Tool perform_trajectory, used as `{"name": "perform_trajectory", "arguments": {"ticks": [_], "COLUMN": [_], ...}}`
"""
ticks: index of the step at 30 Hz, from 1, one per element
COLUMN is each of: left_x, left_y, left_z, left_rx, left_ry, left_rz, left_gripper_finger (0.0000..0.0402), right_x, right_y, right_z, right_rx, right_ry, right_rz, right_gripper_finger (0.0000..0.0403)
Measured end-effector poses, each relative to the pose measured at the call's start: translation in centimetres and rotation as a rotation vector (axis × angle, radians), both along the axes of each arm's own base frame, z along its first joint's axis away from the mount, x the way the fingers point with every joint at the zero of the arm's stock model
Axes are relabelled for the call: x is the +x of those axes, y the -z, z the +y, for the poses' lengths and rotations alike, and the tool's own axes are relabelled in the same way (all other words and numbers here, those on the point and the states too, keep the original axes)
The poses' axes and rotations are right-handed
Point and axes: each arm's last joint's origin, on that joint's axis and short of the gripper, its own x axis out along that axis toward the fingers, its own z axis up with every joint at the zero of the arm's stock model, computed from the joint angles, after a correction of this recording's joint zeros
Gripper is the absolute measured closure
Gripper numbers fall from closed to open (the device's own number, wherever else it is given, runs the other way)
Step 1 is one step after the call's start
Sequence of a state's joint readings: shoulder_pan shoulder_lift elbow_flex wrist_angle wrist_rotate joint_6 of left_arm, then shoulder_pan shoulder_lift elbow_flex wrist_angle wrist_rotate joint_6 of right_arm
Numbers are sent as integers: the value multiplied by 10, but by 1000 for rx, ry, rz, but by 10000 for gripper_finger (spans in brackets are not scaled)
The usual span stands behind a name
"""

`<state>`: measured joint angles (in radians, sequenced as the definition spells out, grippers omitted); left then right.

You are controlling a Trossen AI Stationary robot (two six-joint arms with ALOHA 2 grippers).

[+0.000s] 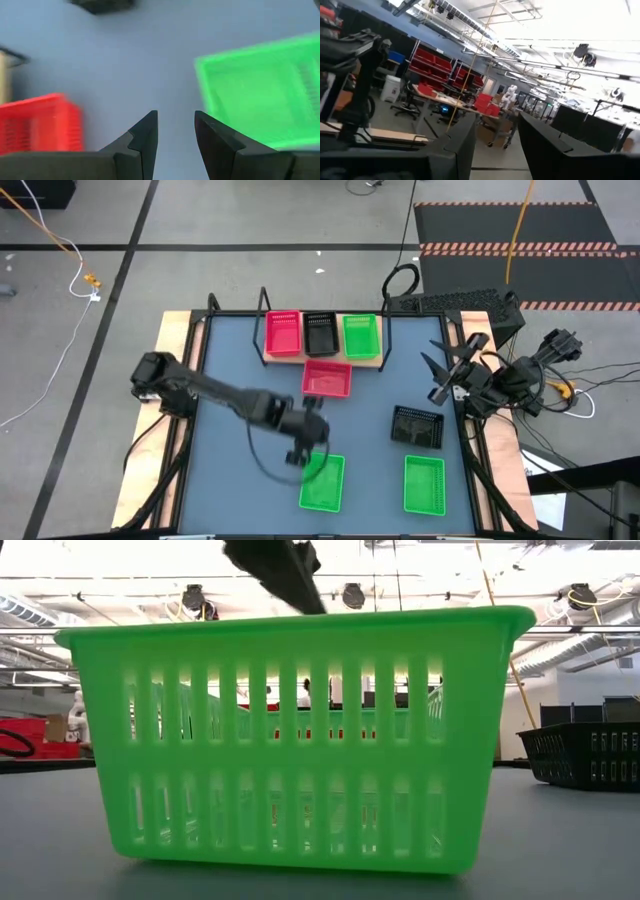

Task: Stack baskets on shelf by color
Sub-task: Stack the left green basket on the green basket on the shelf

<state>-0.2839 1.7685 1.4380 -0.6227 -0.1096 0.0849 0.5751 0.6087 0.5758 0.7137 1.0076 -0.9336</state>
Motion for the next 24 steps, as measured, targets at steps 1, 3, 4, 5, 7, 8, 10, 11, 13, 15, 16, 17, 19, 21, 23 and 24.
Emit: {"name": "perform_trajectory", "arguments": {"ticks": [1, 3, 4, 5, 7, 8, 10, 11, 13, 15, 16, 17, 19, 21, 23, 24], "left_x": [0, 2, 3, 3, 8, 8, 7, 8, 6, 11, 13, 15, 21, 21, 22, 20], "left_y": [5, 10, 10, 11, 9, 8, 6, 4, 3, 6, 9, 13, 19, 24, 27, 28], "left_z": [-10, -27, -35, -42, -58, -67, -86, -98, -121, -144, -155, -165, -183, -195, -204, -206], "left_rx": [7, -2, -16, -43, -130, -162, -223, -254, -270, -275, -274, -258, -233, -180, -146, -119], "left_ry": [27, 69, 81, 89, 96, 95, 102, 113, 112, 96, 89, 85, 80, 60, 34, 9], "left_rz": [8, -29, -47, -66, -146, -173, -223, -247, -259, -262, -252, -225, -183, -104, -44, -10], "left_gripper_finger": [270, 270, 270, 270, 270, 270, 270, 270, 270, 270, 270, 270, 271, 271, 271, 271], "right_x": [1, 2, 3, 3, 4, 5, 6, 6, 6, 6, 5, 4, 0, -4, -8, -10], "right_y": [1, 2, 3, 3, 5, 7, 10, 12, 17, 22, 24, 26, 28, 30, 33, 35], "right_z": [1, 2, 4, 7, 12, 15, 22, 25, 33, 40, 43, 47, 53, 59, 65, 68], "right_rx": [16, 54, 69, 82, 101, 105, 116, 119, 116, 117, 131, 147, 198, 243, 256, 258], "right_ry": [-5, -20, -38, -58, -99, -118, -156, -179, -222, -265, -291, -316, -376, -434, -484, -502], "right_rz": [-3, -14, -16, -19, -17, -11, 6, 19, 54, 90, 100, 108, 105, 105, 125, 141], "right_gripper_finger": [261, 261, 261, 261, 261, 261, 261, 261, 261, 261, 261, 261, 261, 261, 261, 261]}}
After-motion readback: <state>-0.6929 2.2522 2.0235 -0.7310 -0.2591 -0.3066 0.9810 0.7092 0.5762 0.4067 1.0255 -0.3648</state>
